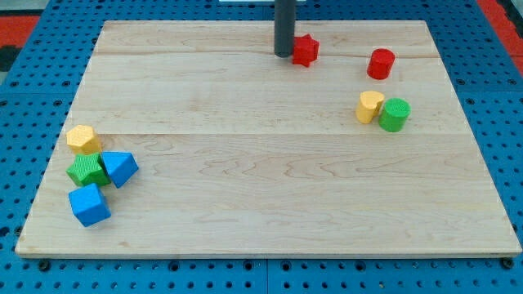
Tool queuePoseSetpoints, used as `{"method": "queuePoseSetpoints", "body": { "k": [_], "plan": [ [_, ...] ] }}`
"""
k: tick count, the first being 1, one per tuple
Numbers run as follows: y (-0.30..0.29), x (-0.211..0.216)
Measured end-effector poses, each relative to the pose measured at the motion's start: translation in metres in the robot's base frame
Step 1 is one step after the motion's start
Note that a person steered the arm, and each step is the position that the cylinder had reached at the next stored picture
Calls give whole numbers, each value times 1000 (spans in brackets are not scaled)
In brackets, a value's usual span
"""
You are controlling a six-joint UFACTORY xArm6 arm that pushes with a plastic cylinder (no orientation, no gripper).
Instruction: Place the red circle to the top of the green circle
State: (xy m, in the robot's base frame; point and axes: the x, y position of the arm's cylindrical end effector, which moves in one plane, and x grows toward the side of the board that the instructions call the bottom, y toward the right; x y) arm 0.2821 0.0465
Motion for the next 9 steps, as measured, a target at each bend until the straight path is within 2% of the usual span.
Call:
{"method": "queuePoseSetpoints", "body": {
  "k": [1,2,4,5,6,8,9],
  "plan": [
    [-37,-39],
    [5,-31],
    [43,33],
    [-6,-11],
    [17,-24],
    [27,47],
    [-21,0]
  ]
}}
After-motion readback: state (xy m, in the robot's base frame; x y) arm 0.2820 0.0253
